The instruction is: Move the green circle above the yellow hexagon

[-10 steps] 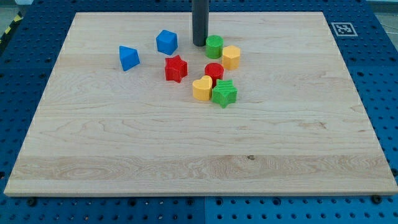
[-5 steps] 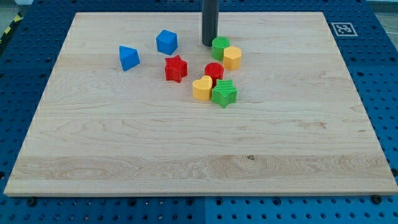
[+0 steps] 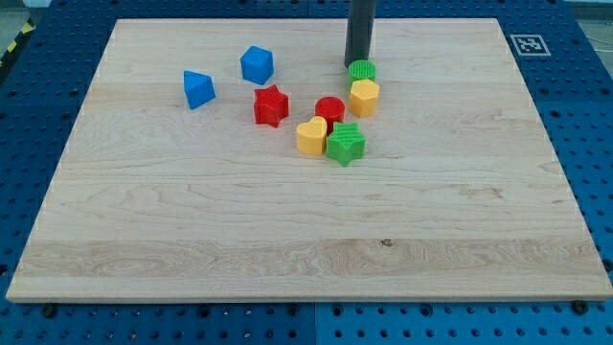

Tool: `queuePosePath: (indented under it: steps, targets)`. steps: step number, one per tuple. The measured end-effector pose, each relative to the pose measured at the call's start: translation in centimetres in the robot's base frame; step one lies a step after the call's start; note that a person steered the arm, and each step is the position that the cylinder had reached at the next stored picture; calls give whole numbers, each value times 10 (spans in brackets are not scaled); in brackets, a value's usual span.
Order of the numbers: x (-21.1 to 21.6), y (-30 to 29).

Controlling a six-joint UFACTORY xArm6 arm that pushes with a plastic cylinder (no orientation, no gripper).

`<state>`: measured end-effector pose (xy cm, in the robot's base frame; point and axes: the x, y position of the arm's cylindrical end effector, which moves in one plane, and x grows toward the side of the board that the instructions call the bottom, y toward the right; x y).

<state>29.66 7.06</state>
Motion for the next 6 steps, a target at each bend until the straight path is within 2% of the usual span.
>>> queuePosePath:
  steps: [4,6]
  targets:
    - [0,37]
    - [-5,38]
